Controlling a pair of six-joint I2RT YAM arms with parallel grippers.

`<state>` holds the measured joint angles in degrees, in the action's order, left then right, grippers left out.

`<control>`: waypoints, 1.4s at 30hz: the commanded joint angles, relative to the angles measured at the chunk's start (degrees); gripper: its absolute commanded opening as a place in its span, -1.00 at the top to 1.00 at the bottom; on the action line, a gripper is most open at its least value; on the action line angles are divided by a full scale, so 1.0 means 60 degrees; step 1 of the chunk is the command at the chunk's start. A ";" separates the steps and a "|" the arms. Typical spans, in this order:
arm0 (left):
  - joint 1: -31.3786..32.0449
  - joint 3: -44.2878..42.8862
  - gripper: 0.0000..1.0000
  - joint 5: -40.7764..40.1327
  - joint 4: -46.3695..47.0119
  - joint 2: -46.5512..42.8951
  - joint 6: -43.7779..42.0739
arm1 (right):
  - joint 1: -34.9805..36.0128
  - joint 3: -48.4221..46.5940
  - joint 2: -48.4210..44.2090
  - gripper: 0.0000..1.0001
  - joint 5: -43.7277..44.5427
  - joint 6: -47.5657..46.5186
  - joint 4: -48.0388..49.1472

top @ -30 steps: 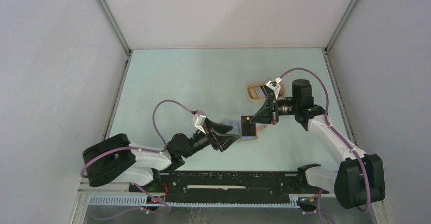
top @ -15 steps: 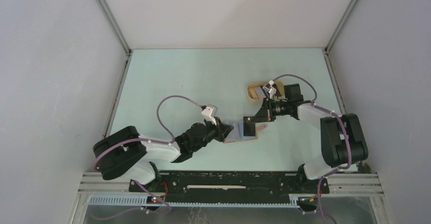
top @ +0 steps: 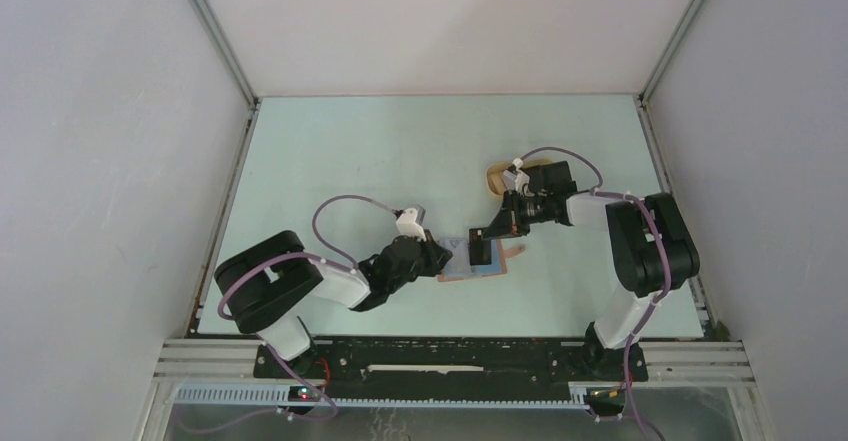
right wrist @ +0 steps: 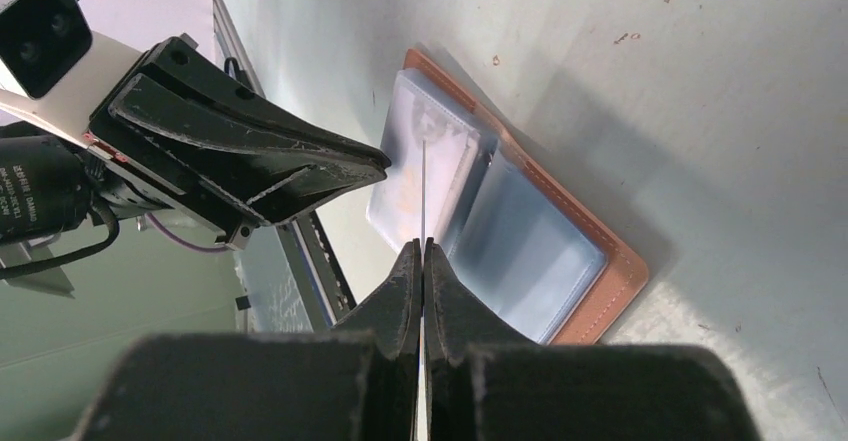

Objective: Put the credit cards into the card holder
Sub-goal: Insert the credit card into the card holder.

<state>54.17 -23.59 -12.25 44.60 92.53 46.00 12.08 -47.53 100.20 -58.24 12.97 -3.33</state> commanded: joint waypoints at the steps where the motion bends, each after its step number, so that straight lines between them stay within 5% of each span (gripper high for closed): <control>1: -0.0035 -0.0508 1.00 -0.0708 -0.1103 -0.0081 0.0673 | 0.0038 -0.0267 0.0085 1.00 0.0309 0.0249 0.0326; 25: -0.0035 -0.0755 1.00 -0.1146 -0.2262 -0.0099 0.1152 | -0.0263 -0.0267 0.0221 1.00 -0.0755 0.0336 0.0467; 42: -0.0020 -0.0750 1.00 -0.1079 -0.2196 -0.0092 0.1116 | 0.0130 -0.0348 0.0777 1.00 0.0357 0.0658 0.0468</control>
<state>54.19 -27.24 -16.51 35.73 92.44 53.10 12.21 -47.55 103.37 -57.17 16.23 -1.67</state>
